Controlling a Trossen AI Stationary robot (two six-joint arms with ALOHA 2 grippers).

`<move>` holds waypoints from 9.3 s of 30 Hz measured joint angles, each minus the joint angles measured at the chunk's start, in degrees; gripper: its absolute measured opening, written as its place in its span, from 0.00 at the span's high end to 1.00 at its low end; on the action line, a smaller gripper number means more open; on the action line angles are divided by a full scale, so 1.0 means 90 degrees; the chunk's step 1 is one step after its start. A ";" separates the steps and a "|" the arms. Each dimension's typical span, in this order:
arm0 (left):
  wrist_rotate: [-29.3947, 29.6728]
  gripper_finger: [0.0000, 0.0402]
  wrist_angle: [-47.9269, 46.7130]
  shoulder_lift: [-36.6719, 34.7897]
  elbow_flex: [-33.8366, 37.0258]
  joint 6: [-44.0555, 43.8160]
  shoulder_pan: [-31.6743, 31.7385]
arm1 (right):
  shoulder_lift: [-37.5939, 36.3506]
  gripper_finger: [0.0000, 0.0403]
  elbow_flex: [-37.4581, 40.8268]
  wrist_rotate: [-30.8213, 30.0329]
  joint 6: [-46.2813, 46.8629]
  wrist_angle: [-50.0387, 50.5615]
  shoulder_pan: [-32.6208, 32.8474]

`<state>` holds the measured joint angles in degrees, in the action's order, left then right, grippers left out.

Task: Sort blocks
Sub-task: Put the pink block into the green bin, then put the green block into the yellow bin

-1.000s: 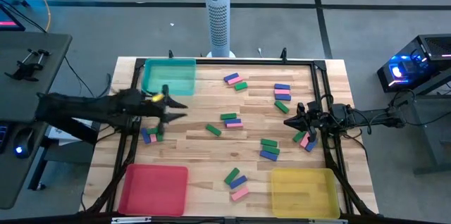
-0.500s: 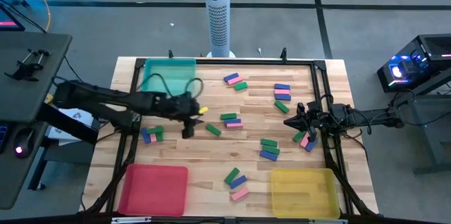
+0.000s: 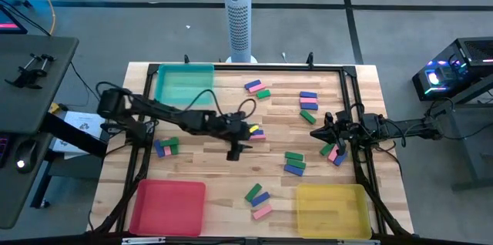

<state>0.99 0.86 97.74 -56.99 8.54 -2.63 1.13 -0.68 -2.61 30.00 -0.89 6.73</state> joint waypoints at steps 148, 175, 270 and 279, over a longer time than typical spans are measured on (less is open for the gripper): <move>0.0547 0.58 -0.2260 -0.3379 -0.0782 -0.2038 0.3564 | 0.0005 1.00 0.0001 0.0000 0.0000 0.0000 0.0000; 0.2180 0.58 -0.0545 -0.3801 -0.0784 -0.2944 0.0028 | 0.0044 1.00 0.0002 -0.1483 0.0338 -0.0933 -0.0001; 0.2267 0.58 -0.0321 -0.3634 -0.0782 -0.2717 0.0233 | 0.7663 0.84 -0.6254 -0.1203 0.0557 0.4638 0.1936; 0.2057 0.58 -0.0352 -0.3634 -0.0782 -0.2358 0.0233 | 0.7810 0.84 -0.6551 -0.0802 0.3029 0.5097 0.4362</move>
<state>19.51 -2.31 65.04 -64.03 -12.68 -0.54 71.42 -59.64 -9.83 57.26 44.99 45.99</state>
